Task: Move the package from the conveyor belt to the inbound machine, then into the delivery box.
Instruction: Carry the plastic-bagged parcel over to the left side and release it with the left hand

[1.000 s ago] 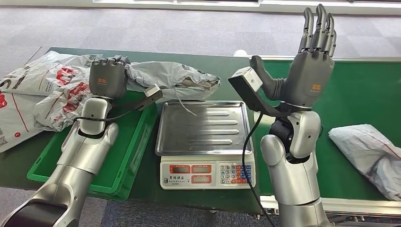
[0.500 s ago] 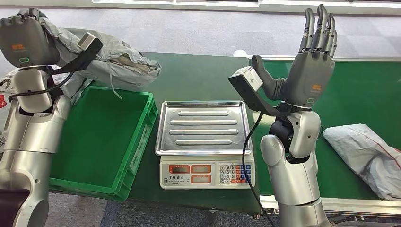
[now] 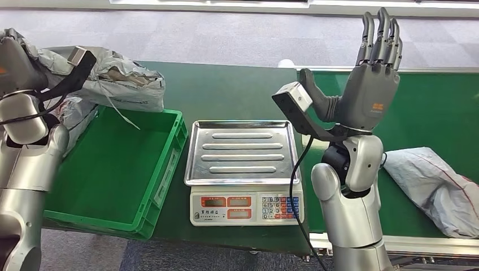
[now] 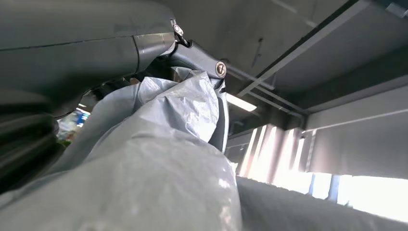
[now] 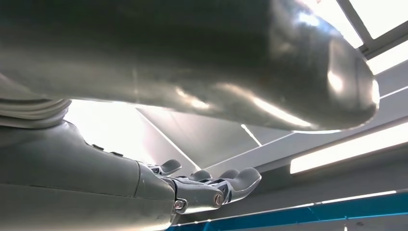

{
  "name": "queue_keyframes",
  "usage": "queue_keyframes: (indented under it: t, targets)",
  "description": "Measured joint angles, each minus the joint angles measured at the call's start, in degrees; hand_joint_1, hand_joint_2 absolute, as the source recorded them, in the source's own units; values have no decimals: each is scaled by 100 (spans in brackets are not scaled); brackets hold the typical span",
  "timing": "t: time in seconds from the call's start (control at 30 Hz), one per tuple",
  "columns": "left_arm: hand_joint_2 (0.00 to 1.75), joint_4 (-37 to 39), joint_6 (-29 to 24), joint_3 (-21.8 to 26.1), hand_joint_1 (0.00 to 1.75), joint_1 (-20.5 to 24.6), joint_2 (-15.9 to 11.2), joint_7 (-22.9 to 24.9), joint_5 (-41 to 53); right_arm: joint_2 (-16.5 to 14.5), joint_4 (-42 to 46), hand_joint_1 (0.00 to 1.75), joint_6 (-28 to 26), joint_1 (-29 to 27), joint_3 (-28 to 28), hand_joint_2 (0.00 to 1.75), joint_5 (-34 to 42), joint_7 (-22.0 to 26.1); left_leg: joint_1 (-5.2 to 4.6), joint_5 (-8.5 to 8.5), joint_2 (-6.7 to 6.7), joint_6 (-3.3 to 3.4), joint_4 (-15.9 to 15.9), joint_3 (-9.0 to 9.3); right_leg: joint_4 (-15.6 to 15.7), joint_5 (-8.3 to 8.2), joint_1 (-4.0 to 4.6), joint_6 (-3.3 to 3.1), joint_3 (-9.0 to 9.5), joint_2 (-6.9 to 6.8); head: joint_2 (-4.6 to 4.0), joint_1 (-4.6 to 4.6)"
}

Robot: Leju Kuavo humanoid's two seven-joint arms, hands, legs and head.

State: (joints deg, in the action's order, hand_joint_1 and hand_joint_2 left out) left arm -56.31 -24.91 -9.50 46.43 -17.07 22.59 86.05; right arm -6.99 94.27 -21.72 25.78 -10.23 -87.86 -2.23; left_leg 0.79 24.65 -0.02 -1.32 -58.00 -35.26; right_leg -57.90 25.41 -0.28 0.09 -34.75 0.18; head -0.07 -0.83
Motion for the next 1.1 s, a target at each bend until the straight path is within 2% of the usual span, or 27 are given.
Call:
queue_keyframes:
  t: [0.03, 0.13, 0.17, 0.23, 0.3, 0.4, 0.47, 0.57, 0.63, 0.73, 0.83, 0.93, 1.0, 1.1]
  targets:
    - [175, 114, -28, 33, 131, -51, -27, 110, 0, 0, 21, 0, 24, -11, 0, 0, -14, -10, 0, 0, 0, 0, 0, 0, 0, 0, 1, 0, 0, 1, 0, 0]
    - [44, 422, 233, 193, 0, -164, -75, 325, 0, 0, 120, 0, 116, -75, 0, 0, -60, -38, 0, -1, 0, -1, 0, -1, 0, 0, 1, 0, -1, 0, 0, 0]
    - [0, 539, 396, 277, 0, -186, -79, 321, 0, 0, 156, 0, 147, -93, 0, 0, -72, -50, 0, -1, 0, -1, 0, -1, 0, 0, 0, 0, -1, -1, 0, 0]
    - [0, 813, 593, 481, 0, -224, -73, 204, 0, 0, 209, 0, 190, -108, 1, 0, -78, -71, 0, -1, 1, -1, 0, -2, 0, 0, 0, 0, -2, -1, 0, 0]
    - [0, 1029, 467, 703, 0, -282, -29, 1, 0, 0, 229, 0, 204, -107, 2, 0, -72, -86, -1, -1, 3, -1, -1, -2, 0, 0, 0, 0, -4, 0, 0, 0]
    - [0, 1090, -95, 1097, 0, -421, 163, -387, 0, 1, 232, 0, 190, -107, 3, 0, -53, -102, -2, -1, 1, -1, -2, -2, 0, 0, -2, 0, -3, -3, 0, 0]
    - [0, 845, -481, 1369, 0, -585, 364, -748, -44, 2, 234, 0, 181, -108, 5, 0, -39, -103, -4, -1, 4, -1, -3, -2, 0, -1, -4, 0, -5, 1, 0, -1]
    - [0, -294, -985, 1937, 0, -984, 891, -1954, -780, 4, 254, 0, 158, -114, 25, 0, 7, -90, -8, 2, 8, 3, -3, -7, 2, -3, -9, 2, -10, 6, 0, 1]
    - [0, -1063, -1181, 2237, 0, -1142, 1272, -2869, -1945, 4, 260, 0, 117, -113, 37, 0, 42, -71, -9, 7, 11, 4, -4, -11, 2, -2, -10, 3, -12, 6, 0, 2]
    - [0, -2110, -1197, 2403, 0, -1325, 1696, -3894, -3951, 9, 244, 0, 16, -105, 44, 0, 114, -44, -11, 13, 18, 6, -4, -11, 3, -2, -11, 4, -14, 9, 0, 0]
    - [0, -3004, -785, 2418, 0, -1496, 2036, -4675, -5694, 14, 187, 0, -80, -70, 48, 0, 183, -25, -7, 12, 14, 6, -3, -11, 3, 0, -11, 3, -11, 3, 0, 0]
    - [0, -3940, 433, 2398, 0, -1712, 2341, -5325, -7888, 22, 95, 0, -144, -28, 64, 0, 306, -1, -5, 11, 15, 4, -2, -10, 2, 0, -6, 2, -11, 4, 0, 0]
    - [0, -4554, 1222, 2373, 0, -1843, 2531, -5586, -9143, 32, 14, 0, -166, 18, 90, 0, 393, 30, -5, 11, 17, 4, -2, -10, 2, 0, -3, 2, -12, 6, 0, 0]
    - [0, -5349, 1800, 2364, 0, -2025, 2766, -5663, -10029, 43, -94, 0, -195, 78, 146, 0, 472, 65, -6, 12, 17, 4, -2, -9, 2, 0, -3, 2, -12, 6, 0, 0]
